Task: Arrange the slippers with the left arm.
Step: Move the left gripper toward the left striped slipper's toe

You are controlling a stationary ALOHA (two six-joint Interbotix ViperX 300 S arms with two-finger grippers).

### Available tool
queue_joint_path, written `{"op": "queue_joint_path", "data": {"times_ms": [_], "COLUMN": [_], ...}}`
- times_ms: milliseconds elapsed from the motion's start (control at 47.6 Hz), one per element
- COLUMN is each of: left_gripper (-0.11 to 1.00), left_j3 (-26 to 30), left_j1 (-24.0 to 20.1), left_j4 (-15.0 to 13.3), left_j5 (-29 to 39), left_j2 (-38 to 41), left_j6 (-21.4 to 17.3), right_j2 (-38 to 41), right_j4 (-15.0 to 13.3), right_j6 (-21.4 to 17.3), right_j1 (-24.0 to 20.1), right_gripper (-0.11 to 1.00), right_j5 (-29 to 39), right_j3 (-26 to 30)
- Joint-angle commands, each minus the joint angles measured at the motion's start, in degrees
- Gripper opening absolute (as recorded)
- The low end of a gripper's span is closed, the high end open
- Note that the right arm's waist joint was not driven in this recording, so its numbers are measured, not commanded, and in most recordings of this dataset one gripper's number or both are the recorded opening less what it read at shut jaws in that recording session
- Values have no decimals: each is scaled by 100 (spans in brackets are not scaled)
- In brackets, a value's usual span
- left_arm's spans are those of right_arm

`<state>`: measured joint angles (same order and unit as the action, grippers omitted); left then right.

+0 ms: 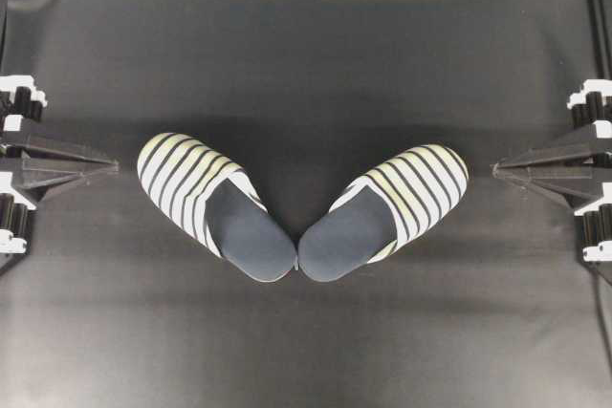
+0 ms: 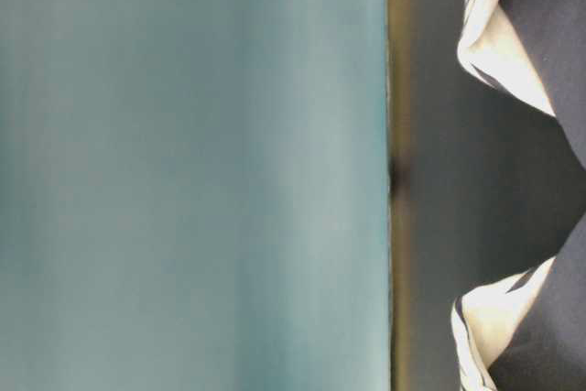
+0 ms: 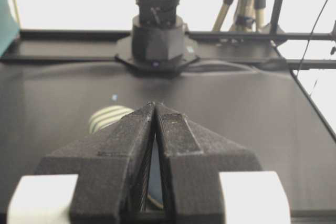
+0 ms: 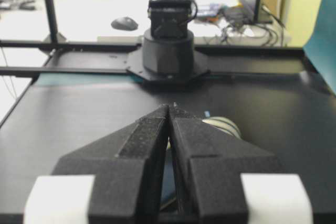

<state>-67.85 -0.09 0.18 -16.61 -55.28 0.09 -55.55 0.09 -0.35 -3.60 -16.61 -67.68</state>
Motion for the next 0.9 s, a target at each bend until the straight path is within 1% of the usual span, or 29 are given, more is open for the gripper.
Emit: {"op": "queue_joint_path", "data": {"times_ms": [0,42,105,168,252,441,504,609,756,882], "left_gripper": [5,5,0,0,0,0,0,0,0,1], "left_j3": [308,413,571,738,914,1230,1362,1670,2259,2804], "left_j1": [44,26,0,-62,-193,-545,-589,-606,-642,-677], "left_j4": [211,220,220,220,220,229,229,237,237,237], "left_j5": [272,501,896,1354,1775,2549,2733,3094,3981,4948], "left_j2": [88,114,202,316,501,1090,1380,1890,2716,3357], "left_j6": [439,650,896,1134,1327,2039,2153,2188,2285,2461], "right_j2": [62,62,79,79,88,88,97,88,97,88], "right_j4": [9,18,18,26,62,79,79,79,79,79], "right_j6": [26,18,18,18,18,18,18,9,0,0], "right_j1": [0,0,9,0,9,0,9,9,0,9], "right_gripper": [4,3,0,0,0,0,0,0,0,0], "right_j5": [-26,35,229,475,677,1020,1134,1266,1301,1310], "right_j3": [79,79,79,79,79,70,79,70,53,26]}}
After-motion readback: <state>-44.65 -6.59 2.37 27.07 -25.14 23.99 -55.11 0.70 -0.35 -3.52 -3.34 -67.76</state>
